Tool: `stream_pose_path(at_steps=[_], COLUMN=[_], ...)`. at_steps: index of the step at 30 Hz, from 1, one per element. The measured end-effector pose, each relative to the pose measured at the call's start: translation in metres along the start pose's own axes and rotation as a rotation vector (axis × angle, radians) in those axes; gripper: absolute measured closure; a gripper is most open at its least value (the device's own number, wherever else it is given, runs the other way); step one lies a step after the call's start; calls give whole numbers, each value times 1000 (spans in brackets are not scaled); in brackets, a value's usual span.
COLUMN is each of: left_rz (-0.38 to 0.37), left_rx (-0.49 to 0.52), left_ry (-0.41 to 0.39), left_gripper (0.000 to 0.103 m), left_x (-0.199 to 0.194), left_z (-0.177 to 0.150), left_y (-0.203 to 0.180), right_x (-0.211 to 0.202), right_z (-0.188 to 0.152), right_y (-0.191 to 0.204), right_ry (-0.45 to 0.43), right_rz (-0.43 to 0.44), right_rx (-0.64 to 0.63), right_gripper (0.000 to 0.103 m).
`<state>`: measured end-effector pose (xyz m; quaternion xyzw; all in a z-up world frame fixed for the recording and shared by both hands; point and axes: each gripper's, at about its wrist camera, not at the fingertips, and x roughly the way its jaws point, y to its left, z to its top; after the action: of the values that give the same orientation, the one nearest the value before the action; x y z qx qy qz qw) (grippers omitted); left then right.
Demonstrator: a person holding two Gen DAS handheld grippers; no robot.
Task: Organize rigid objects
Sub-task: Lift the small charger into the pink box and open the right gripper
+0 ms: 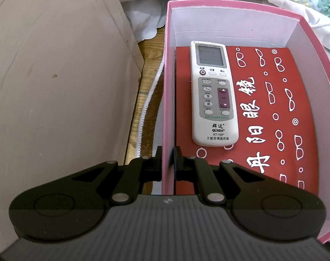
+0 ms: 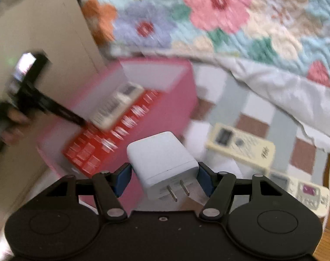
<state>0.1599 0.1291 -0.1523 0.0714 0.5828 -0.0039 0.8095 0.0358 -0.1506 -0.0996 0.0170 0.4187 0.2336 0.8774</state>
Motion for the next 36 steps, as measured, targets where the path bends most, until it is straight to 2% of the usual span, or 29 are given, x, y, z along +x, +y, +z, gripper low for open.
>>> stream_pose_path(at_steps=[5, 8, 11, 15, 20, 22, 24, 26, 32, 36], left_rz=[-8, -21, -31, -92, -90, -86, -89, -87, -67, -36], left_rx=[1, -21, -29, -89, -60, -57, -62, -54, -29, -2], left_ry=[3, 4, 4, 25, 34, 35, 39, 39, 39, 27], left_gripper=[96, 97, 97, 99, 100, 100, 100, 100, 99, 97], left_x=[0, 1, 1, 2, 0, 0, 0, 0, 0, -3], left_z=[1, 1, 0, 1, -2, -2, -1, 0, -3, -6], left_y=[1, 4, 6, 19, 16, 15, 15, 13, 8, 4], right_x=[-6, 16, 54, 106, 146, 152, 147, 134, 58, 12], right_z=[31, 45, 56, 59, 54, 57, 59, 60, 63, 57], right_y=[45, 77, 104, 126, 123, 116, 109, 103, 71, 37], right_ry=[-7, 45, 93, 205, 284, 291, 278, 255, 167, 124], right_rz=[157, 203, 256, 217, 187, 215, 234, 219, 171, 85], right_rx=[-43, -104, -156, -184, -109, -34, 13, -5, 16, 19], right_gripper=[33, 33, 33, 34, 38, 36, 34, 34, 34, 34])
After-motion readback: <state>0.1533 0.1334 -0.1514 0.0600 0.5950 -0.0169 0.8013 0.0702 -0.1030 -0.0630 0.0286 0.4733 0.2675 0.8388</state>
